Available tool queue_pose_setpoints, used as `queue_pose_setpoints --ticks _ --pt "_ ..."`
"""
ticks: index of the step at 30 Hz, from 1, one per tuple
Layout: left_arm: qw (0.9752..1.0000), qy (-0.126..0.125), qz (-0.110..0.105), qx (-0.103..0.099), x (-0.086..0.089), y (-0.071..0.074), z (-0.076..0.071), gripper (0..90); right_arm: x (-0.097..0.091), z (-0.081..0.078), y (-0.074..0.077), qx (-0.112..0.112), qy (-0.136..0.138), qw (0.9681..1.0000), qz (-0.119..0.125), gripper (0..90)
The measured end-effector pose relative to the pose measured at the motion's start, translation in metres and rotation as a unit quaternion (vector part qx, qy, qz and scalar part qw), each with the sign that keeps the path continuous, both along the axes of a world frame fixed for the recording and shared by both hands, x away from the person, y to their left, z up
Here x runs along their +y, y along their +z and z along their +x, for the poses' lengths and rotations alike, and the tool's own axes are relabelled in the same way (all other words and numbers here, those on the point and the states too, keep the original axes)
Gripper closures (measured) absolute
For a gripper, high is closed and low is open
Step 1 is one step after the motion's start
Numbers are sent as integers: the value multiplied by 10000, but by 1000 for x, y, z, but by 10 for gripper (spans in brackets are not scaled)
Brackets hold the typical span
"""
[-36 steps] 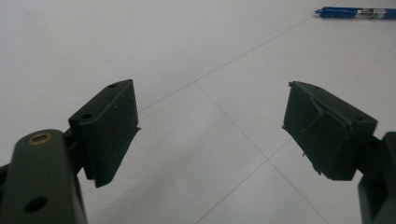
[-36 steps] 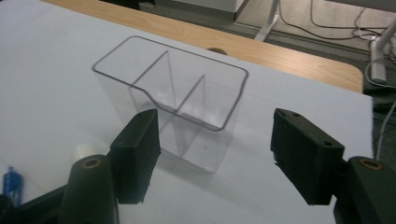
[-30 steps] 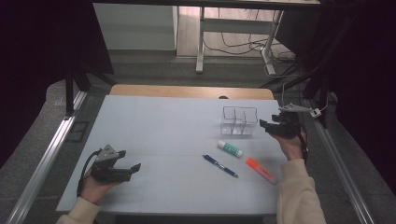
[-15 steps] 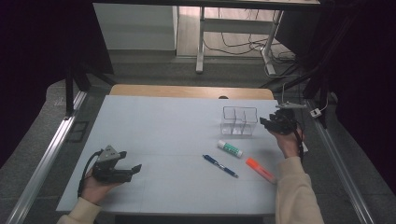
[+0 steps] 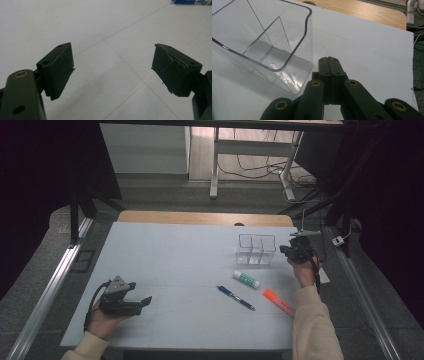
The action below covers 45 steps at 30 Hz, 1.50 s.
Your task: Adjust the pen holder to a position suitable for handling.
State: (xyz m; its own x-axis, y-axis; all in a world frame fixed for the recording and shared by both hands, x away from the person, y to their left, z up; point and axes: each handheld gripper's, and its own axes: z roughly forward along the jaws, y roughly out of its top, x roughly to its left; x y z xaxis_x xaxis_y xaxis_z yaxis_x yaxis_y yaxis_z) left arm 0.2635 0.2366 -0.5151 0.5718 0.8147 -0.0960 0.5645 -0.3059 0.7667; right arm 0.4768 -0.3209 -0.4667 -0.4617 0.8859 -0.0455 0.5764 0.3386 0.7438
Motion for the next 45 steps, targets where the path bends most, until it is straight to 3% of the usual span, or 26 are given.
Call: queue_pose_setpoints --ticks 19,45 --pt "10000 -5 37 17 0 -2 0 177 8 10 -16 134 109 9998 -8 898" --pt "10000 6 57 -4 2 -2 1 176 20 10 -20 250 291 9992 93 897"
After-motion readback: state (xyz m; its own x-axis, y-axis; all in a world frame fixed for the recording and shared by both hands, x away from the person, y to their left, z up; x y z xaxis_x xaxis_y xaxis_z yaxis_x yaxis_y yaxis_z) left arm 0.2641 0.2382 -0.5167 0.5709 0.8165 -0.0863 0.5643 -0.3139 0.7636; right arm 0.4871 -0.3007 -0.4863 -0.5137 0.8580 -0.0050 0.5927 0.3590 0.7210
